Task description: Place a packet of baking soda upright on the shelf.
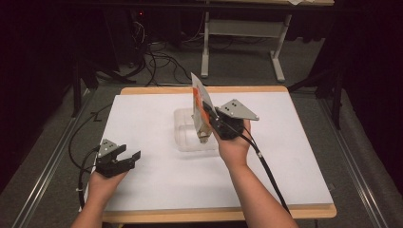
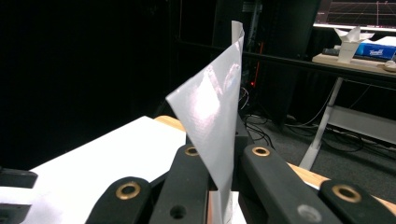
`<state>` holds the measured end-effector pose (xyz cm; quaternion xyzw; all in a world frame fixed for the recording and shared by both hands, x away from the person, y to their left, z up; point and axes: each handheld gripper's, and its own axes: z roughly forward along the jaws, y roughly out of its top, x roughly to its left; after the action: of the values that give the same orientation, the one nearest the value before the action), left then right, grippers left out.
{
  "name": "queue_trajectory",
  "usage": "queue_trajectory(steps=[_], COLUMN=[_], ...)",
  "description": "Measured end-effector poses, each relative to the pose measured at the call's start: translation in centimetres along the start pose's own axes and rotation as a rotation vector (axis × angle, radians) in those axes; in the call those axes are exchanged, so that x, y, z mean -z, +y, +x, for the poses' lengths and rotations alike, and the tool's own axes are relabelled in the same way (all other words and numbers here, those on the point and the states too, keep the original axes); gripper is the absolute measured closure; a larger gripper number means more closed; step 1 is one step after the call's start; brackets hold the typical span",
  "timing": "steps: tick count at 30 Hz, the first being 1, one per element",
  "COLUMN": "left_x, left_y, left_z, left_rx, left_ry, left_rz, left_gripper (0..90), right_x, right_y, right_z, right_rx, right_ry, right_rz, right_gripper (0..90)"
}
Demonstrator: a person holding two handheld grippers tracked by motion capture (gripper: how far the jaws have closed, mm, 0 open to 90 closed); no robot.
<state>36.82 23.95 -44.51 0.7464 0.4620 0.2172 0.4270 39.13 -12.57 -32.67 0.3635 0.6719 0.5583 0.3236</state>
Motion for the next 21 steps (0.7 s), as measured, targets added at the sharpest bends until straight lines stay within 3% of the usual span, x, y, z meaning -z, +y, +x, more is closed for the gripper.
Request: queue_trajectory(steps=[15, 21], left_x=[0.1, 0.1], left_y=[0.1, 0.1], left_z=[0.0, 0.1], left_rx=[0.006, 0.007], left_ry=[0.000, 0.000], left_rz=[-0.009, -0.009], left_gripper=[33.8, 33.8], right_x=[-4.2, -5.3], right_y=[-1.1, -1.7], right_z=[0.3, 0.6], right_rx=[-0.009, 0.016], right_ry=[-0.005, -0.003], right_rz=[0.048, 0.065], right_gripper=[90.0, 90.0])
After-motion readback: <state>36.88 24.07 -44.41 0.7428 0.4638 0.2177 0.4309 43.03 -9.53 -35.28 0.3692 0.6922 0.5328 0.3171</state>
